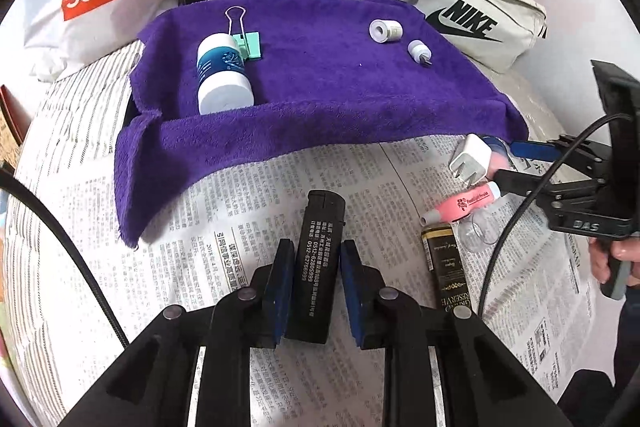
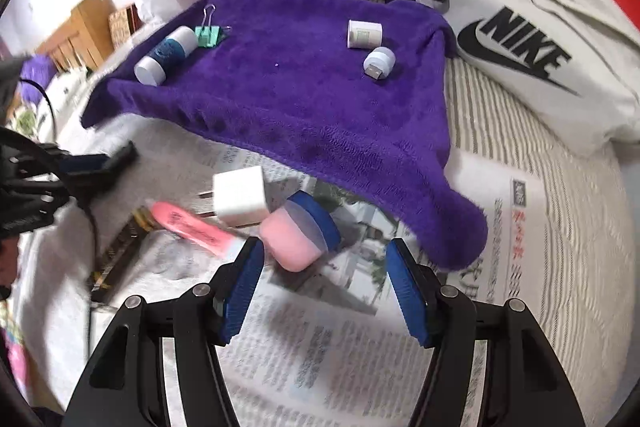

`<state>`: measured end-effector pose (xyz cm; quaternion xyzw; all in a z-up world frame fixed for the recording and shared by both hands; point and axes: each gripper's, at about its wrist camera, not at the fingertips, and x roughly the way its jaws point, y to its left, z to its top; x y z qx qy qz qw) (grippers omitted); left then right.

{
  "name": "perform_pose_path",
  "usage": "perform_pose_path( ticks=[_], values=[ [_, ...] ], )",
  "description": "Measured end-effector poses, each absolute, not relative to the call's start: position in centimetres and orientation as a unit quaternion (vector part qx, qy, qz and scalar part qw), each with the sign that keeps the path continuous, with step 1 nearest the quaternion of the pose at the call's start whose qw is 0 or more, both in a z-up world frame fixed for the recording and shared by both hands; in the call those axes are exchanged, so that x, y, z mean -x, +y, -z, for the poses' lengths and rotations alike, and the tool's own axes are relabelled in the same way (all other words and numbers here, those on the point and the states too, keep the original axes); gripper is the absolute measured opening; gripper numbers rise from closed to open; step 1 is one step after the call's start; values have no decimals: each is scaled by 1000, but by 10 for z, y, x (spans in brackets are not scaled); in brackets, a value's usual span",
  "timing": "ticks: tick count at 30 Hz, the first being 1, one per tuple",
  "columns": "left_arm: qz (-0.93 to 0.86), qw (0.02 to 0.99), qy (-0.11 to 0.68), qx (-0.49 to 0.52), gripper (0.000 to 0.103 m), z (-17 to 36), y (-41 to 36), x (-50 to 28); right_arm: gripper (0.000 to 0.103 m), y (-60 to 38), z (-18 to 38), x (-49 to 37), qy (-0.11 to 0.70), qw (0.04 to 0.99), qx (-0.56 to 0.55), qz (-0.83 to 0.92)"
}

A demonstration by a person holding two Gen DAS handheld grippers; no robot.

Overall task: Organize rigid objects
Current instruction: 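Lift the marker with the left tool while the right tool grasps the pink-and-blue jar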

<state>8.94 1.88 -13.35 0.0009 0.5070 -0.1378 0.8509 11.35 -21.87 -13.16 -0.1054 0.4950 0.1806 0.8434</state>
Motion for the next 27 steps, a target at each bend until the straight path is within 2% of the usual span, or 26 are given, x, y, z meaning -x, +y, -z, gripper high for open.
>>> perform_pose_path(
  ticks=[6,8,9,13,27],
  values=[
    [135,853,505,15,24,135,22,-88,57,-216,137,-120,475,852,103,-196],
    [131,854,504,12,24,135,20,-88,39,-216,137,-121,466,855,90,-207],
    [130,854,503,10,24,135,20,-87,36,-217,136,-122,469,855,85,-206],
    [125,856,501,2,24,135,18,-86,36,-226,132,-120,476,853,61,-204],
    [111,860,499,-13,23,134,10,-83,36,-227,135,-107,471,858,86,-184]
  ],
)
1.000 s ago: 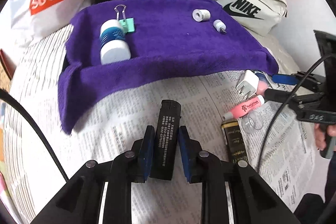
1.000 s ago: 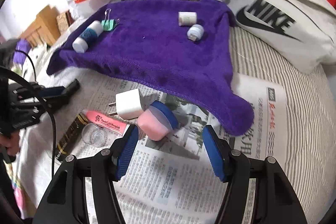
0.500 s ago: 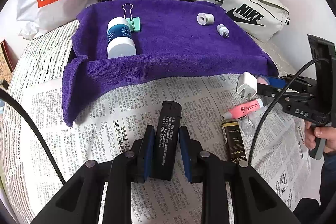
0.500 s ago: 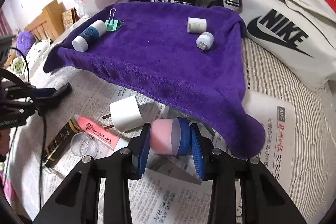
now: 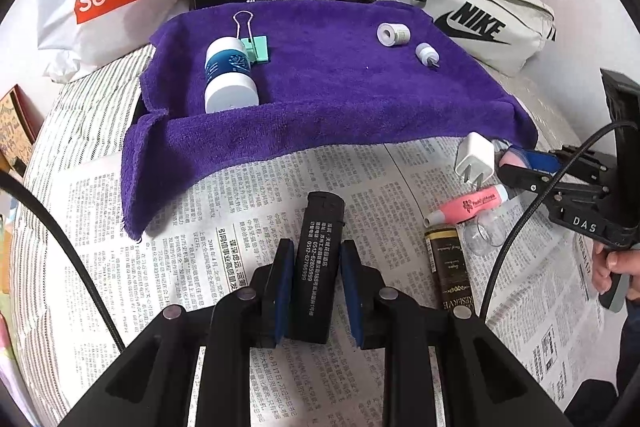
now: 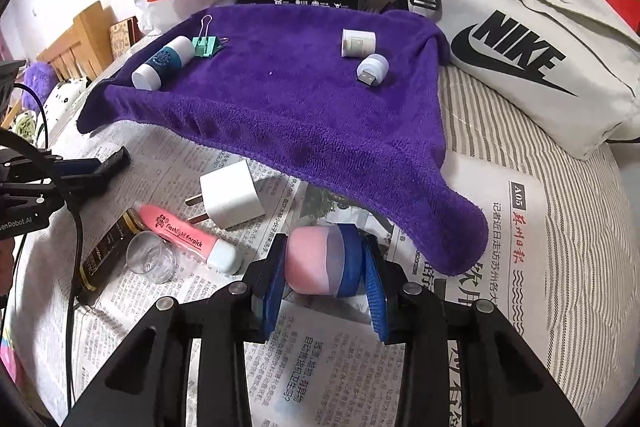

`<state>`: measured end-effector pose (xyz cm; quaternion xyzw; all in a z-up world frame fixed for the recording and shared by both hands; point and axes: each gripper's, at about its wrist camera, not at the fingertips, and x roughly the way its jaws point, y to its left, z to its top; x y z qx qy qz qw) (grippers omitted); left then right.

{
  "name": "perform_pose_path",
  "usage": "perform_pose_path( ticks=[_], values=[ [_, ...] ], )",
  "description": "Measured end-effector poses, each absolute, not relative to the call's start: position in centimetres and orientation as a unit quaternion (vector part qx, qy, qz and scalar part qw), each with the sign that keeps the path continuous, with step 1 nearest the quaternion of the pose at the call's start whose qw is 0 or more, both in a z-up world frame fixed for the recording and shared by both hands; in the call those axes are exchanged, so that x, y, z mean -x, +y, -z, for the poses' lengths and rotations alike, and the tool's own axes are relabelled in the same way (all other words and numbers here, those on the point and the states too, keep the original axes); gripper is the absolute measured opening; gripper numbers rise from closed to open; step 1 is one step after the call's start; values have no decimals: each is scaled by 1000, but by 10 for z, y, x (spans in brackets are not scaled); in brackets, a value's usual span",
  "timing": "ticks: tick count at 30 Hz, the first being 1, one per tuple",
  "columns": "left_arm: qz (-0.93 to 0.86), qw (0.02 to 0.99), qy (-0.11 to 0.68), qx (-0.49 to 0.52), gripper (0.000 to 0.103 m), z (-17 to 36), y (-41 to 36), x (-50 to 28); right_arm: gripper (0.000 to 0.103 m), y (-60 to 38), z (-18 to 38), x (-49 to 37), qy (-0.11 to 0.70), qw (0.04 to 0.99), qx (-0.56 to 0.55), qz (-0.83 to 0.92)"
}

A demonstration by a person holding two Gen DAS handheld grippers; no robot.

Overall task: Organize rigid objects
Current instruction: 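Lift the marker with the left tool while the right tool grasps the pink-and-blue jar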

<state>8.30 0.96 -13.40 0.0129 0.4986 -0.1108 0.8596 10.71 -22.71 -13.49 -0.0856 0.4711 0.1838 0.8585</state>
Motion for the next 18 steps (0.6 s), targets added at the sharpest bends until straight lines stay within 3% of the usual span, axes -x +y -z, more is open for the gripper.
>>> perform_pose_path(
  ticks=[18],
  values=[
    [117,864,487,42,22,111,20,-85,36,-239,99,-113,463,863,39,-199]
  ],
)
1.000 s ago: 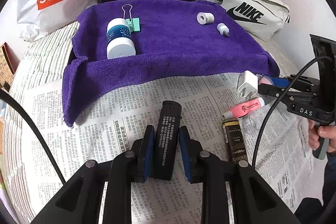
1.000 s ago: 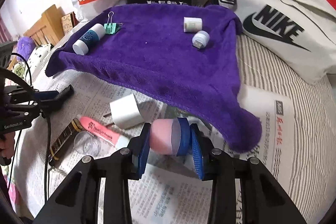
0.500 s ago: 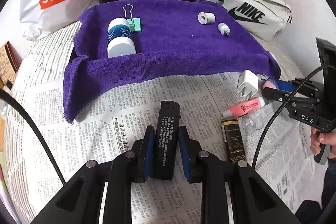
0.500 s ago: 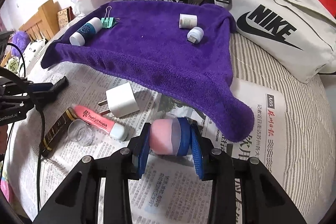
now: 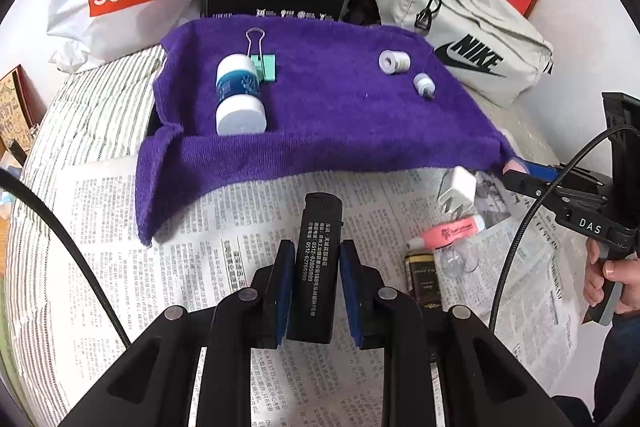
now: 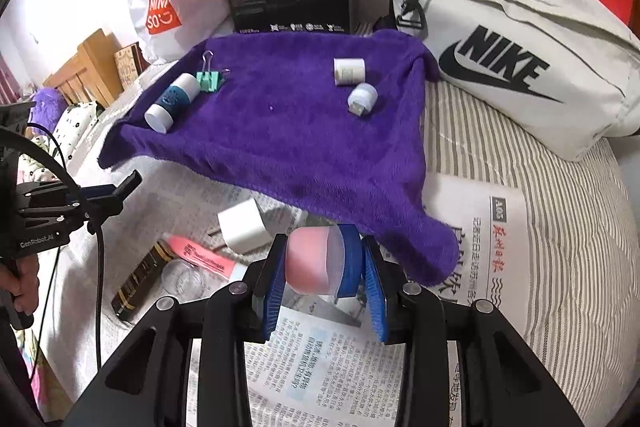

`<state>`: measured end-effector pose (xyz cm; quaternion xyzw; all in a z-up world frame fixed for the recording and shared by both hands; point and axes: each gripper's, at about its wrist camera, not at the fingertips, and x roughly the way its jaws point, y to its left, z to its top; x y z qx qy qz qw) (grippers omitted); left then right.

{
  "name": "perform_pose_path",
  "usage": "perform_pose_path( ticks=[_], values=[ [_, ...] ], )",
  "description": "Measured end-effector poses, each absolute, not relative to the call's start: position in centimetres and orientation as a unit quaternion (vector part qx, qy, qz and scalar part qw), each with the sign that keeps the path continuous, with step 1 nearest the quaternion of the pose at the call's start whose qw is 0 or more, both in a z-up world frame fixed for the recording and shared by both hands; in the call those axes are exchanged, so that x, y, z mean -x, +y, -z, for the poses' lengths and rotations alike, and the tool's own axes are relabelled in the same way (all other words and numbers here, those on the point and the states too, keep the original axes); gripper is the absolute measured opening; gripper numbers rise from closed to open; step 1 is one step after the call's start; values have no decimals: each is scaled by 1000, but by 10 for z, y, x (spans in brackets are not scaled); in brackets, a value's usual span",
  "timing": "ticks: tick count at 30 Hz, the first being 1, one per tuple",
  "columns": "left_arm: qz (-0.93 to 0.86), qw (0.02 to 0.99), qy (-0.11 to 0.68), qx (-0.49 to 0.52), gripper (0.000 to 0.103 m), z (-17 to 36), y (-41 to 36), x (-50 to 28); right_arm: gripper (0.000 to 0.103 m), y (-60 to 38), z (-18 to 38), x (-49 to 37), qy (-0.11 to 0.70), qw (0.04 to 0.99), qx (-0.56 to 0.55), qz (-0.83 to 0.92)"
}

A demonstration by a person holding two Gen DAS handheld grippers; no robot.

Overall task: Organize rigid objects
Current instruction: 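Lift the marker with the left tool while the right tool grasps the pink-and-blue jar, then carry the marker over the towel while the right tool sets the jar on the towel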

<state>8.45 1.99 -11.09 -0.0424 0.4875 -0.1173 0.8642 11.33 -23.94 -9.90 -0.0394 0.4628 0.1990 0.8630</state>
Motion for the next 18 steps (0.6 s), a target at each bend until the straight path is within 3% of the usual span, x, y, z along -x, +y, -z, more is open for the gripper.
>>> perform_pose_path(
  ticks=[18],
  values=[
    [129,878,460,35,22,72,17,-119,36,-234,76,-149,442,872,43,-206]
  ],
)
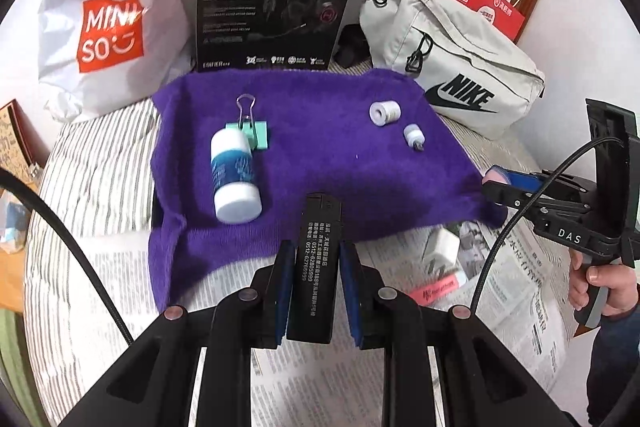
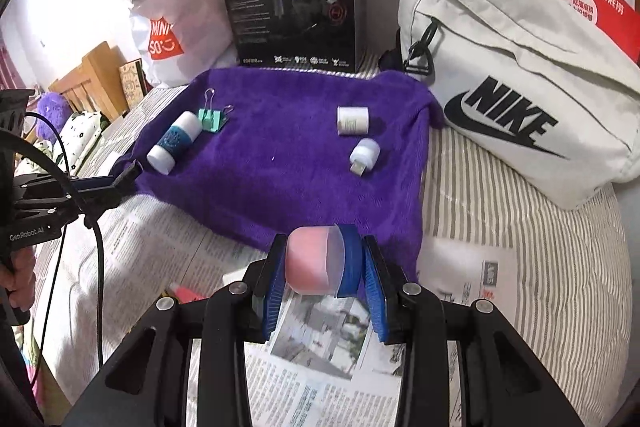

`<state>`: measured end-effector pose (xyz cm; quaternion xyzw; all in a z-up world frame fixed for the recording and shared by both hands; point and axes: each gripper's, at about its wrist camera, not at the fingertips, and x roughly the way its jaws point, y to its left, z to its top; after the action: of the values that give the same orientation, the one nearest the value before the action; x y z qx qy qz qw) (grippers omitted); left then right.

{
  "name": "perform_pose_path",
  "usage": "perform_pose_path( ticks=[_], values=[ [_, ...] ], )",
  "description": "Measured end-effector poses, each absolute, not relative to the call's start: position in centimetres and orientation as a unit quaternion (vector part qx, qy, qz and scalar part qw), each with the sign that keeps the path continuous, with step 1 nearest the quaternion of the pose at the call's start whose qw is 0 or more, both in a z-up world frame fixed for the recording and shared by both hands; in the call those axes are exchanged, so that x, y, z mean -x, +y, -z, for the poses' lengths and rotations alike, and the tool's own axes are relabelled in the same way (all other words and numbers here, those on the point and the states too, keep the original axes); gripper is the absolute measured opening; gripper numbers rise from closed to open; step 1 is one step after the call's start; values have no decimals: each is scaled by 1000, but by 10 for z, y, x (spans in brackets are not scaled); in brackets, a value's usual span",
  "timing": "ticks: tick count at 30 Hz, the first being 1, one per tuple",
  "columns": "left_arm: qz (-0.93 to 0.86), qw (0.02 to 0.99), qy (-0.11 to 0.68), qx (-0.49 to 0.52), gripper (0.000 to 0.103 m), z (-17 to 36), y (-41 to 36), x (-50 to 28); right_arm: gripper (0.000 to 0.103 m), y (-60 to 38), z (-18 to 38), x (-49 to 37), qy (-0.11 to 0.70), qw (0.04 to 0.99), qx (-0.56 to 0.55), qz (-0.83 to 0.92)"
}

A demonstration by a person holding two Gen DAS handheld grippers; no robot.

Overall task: Organize rigid objects
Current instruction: 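Carry the marker over the towel while the right tool sets the jar on the towel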

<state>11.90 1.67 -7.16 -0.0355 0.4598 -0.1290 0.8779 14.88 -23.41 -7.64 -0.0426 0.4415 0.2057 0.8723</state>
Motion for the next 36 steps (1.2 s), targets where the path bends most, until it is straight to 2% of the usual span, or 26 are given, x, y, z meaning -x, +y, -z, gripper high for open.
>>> perform_pose_path(
  ticks=[13,25,36],
  values=[
    [137,874,464,42,22,75,9,-163,36,-226,90,-197,460,867,49,-185],
    [138,863,484,52,22,95,8,-194,36,-200,129,-223,494,845,78,-190],
    [105,859,501,11,22,109,0,-218,39,-192,132,-229,494,841,97,-198]
  ],
)
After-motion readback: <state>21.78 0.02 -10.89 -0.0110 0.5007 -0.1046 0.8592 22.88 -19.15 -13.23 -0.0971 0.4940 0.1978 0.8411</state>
